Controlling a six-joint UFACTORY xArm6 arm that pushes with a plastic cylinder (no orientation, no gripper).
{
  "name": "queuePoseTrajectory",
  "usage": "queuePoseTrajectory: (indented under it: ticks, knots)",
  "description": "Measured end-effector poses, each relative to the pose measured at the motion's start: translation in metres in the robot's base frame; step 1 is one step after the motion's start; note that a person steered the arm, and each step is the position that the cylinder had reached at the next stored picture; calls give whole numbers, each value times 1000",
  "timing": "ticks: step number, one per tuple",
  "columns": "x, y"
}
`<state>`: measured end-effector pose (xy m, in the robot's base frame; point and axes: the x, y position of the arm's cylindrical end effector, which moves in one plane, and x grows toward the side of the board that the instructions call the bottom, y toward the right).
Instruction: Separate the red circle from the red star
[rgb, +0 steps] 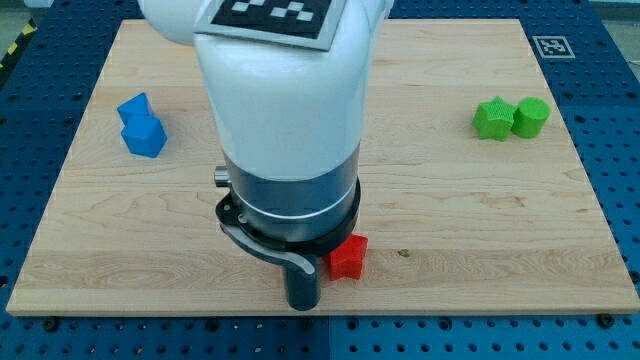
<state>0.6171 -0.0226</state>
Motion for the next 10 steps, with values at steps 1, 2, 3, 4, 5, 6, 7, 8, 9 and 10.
queuePoseTrajectory:
  ticks: [1, 2, 3, 4, 5, 6, 7, 8, 9, 10]
  knots:
    - [-8, -19]
    - [-19, -34]
    - [-19, -35]
    - [2, -34]
    - [2, -33]
    - [2, -23]
    - [-3, -5]
    - [-15, -5]
    - [-28, -5]
    - [-31, -4]
